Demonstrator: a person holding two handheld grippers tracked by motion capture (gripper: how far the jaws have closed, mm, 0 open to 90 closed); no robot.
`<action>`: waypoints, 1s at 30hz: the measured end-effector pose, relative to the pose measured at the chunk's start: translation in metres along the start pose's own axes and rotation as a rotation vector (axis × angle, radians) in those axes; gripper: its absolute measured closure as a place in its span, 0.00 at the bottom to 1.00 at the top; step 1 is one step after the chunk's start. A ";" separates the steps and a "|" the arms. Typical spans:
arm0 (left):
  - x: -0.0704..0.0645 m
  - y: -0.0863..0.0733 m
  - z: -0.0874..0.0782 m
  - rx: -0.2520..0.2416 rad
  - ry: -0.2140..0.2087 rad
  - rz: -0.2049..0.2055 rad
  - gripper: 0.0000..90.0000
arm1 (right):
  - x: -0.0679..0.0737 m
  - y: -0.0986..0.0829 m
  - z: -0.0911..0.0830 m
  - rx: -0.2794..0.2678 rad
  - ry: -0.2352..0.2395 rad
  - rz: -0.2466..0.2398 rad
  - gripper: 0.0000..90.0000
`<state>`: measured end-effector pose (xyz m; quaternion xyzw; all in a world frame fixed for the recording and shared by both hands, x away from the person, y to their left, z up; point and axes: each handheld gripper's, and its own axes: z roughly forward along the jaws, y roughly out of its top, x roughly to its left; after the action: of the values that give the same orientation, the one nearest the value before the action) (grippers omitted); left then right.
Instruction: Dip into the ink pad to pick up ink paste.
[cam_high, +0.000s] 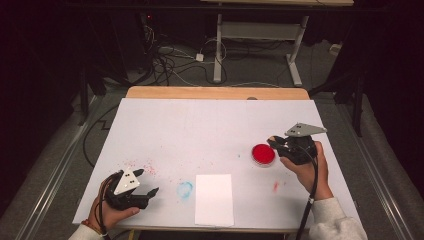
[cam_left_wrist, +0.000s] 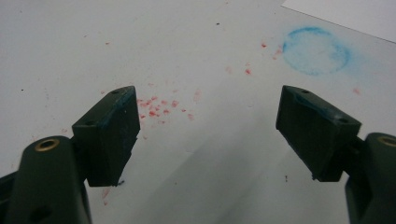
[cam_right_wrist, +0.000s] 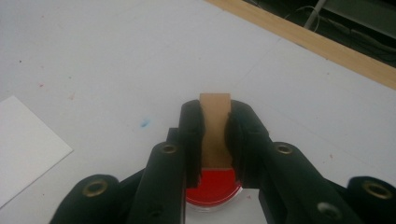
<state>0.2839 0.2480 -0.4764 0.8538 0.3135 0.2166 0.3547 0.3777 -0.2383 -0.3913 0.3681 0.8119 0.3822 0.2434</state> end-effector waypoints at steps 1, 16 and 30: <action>0.000 0.000 0.000 0.000 0.000 -0.001 0.23 | 0.000 0.000 0.000 0.000 0.000 0.000 0.85; 0.005 -0.002 0.003 -0.002 -0.007 -0.013 0.23 | -0.001 0.006 -0.007 -0.033 0.018 0.003 0.85; 0.003 0.000 0.003 -0.007 -0.014 -0.006 0.23 | 0.004 0.007 -0.015 -0.049 0.016 -0.014 0.85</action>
<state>0.2874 0.2488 -0.4783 0.8531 0.3126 0.2108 0.3607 0.3678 -0.2383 -0.3769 0.3534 0.8068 0.4030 0.2486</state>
